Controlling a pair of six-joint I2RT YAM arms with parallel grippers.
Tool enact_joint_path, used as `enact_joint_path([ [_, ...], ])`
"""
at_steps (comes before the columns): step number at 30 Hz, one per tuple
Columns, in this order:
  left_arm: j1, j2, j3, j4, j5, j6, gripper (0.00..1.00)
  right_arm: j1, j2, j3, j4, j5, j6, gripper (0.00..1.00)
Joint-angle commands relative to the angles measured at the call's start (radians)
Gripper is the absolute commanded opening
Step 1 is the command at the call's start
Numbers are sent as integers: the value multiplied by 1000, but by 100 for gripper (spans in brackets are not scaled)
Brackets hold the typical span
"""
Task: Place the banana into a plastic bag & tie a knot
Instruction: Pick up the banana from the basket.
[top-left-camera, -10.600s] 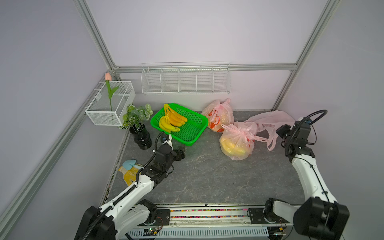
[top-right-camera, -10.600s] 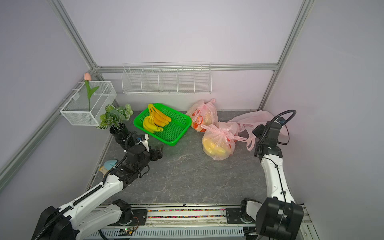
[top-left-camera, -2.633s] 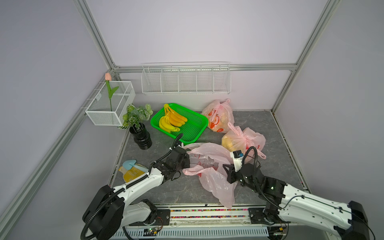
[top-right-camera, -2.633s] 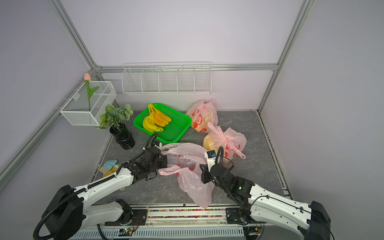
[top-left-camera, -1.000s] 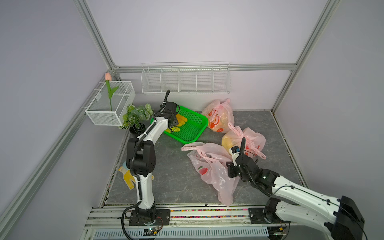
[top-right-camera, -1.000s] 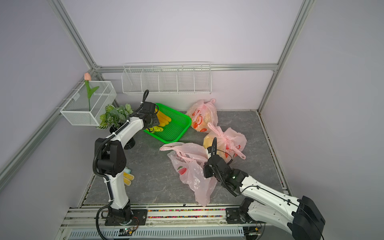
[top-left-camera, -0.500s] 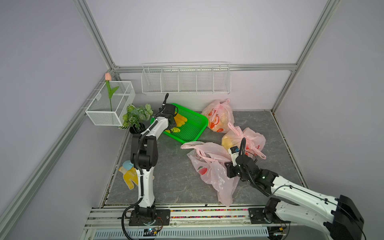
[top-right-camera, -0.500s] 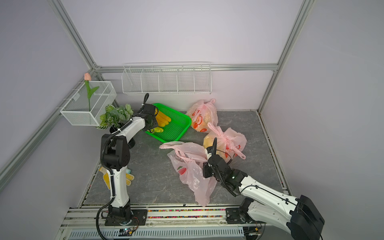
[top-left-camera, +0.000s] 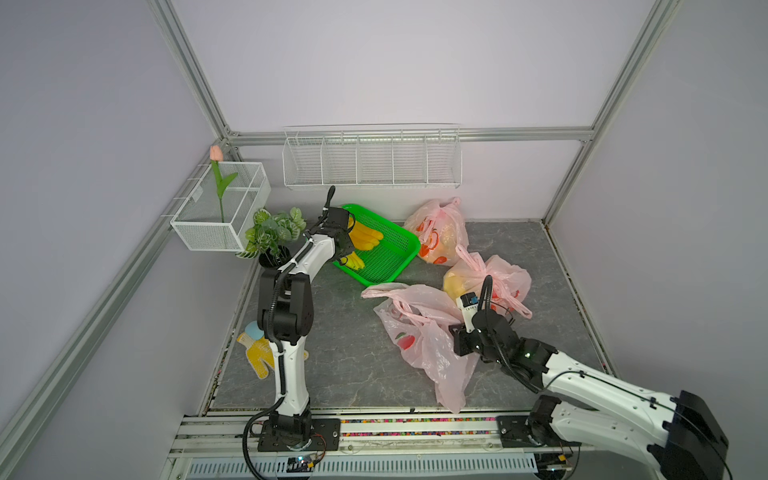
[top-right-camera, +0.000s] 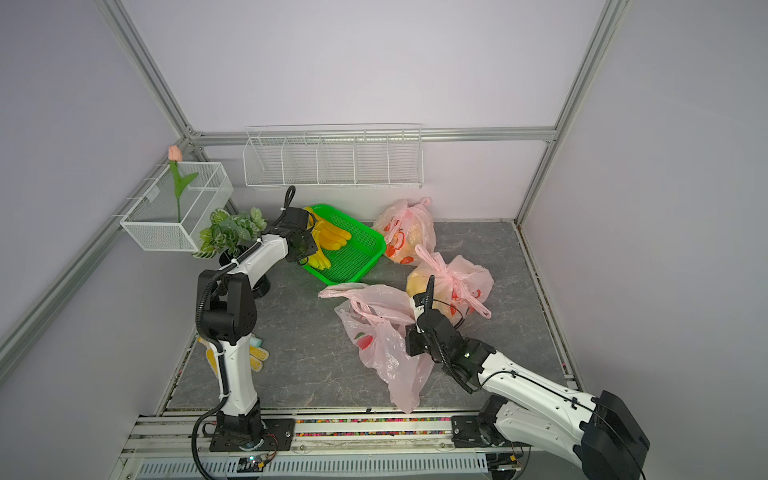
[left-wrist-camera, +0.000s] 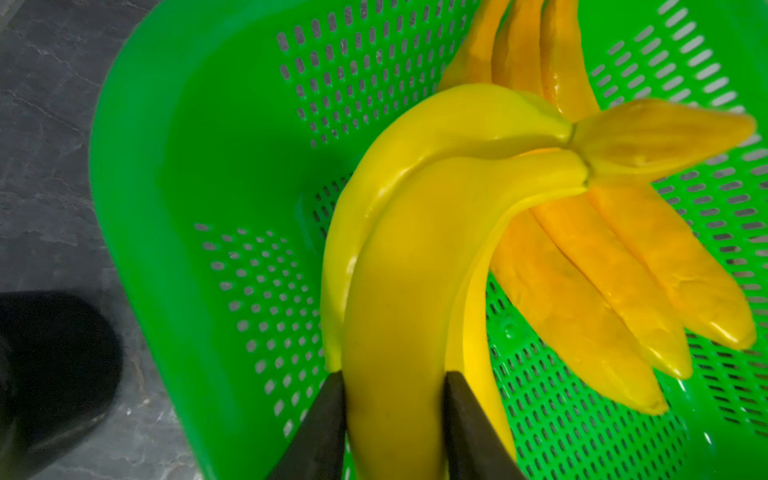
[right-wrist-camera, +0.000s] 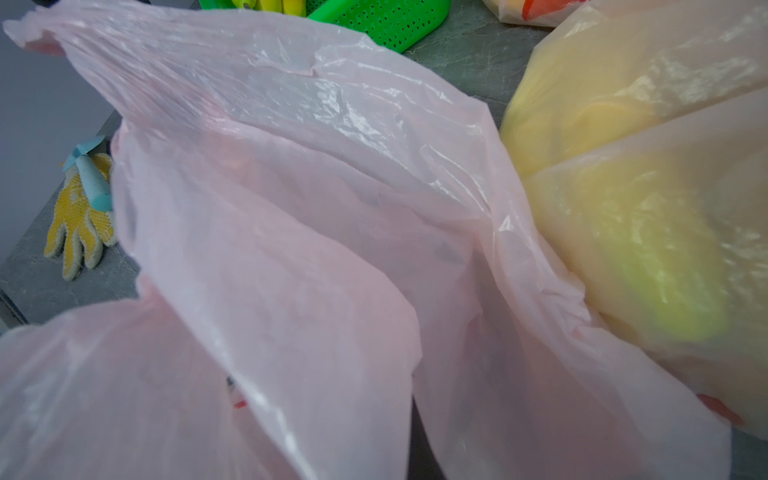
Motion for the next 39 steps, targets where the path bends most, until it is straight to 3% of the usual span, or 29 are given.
enact_joint_path([
  [1,-17,-113,-37,37,-33,-19,20,-7,-8,3,-23,12,-7,7],
  [16,-58,-290,-76,-84,60,79,14,-11,-35,74,-110,31,-44,7],
  [28,-126,-786,-371,-125,11,143,13,-62,-66,121,-203,-77,-133,7],
  [31,-191,-915,-416,-214,-11,169,13,-107,-68,128,-231,-103,-152,7],
  [34,-320,-1033,-439,-330,-66,162,12,-152,-67,131,-239,-139,-162,7],
  [39,-526,-1167,-502,-489,-131,60,10,-206,-74,137,-242,-166,-170,7],
])
